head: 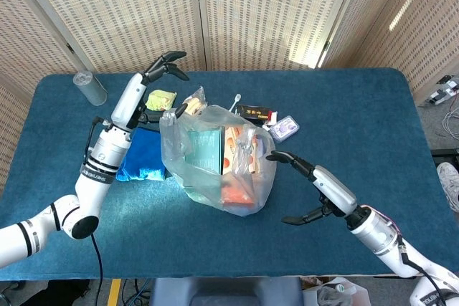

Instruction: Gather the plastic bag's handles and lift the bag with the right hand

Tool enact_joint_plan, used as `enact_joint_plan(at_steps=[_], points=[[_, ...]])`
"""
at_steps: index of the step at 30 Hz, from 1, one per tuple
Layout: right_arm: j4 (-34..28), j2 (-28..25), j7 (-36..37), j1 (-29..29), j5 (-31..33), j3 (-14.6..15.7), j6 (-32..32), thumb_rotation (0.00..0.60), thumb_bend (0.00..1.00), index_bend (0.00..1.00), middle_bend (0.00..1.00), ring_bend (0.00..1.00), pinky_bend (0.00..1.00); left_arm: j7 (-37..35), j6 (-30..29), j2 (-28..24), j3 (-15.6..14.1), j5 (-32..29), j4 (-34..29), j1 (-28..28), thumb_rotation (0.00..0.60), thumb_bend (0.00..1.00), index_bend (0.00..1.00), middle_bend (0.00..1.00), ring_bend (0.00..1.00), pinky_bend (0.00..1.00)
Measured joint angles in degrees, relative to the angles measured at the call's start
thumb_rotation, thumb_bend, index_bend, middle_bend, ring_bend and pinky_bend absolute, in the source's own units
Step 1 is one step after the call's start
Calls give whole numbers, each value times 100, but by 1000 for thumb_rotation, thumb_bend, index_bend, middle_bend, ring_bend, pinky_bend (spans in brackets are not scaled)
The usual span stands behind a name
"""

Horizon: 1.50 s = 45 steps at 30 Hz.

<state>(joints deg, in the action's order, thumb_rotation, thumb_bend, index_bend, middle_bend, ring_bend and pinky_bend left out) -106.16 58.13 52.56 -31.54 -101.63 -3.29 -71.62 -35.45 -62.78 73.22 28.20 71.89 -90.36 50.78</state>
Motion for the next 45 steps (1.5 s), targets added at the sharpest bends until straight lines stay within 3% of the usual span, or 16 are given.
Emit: enact_joint_plan(at_steps=[8,24,34,45], points=[[99,185,501,-275,157,-74,225,600,95,24,98,71,144,276,38,-122,3,-52,-133,-7,600,246,381,154,128,151],[393,599,2366,-1054,475,-315,686,600,61,10,83,60,144,697,104,-341,35,-217,-430,-27,600,246,372,154,128,150],[625,965,2541,-1489,593,-436,1030,600,19,10,83,59,143,856,92,-420,104,-290,-574,-14,600,247,365,154,128,150],[737,1217,2274,-1858,781,-645,1261,600,0,10,82,2,52,1094,86,-587,166,-384,-853,-23,600,246,345,154,128,151]])
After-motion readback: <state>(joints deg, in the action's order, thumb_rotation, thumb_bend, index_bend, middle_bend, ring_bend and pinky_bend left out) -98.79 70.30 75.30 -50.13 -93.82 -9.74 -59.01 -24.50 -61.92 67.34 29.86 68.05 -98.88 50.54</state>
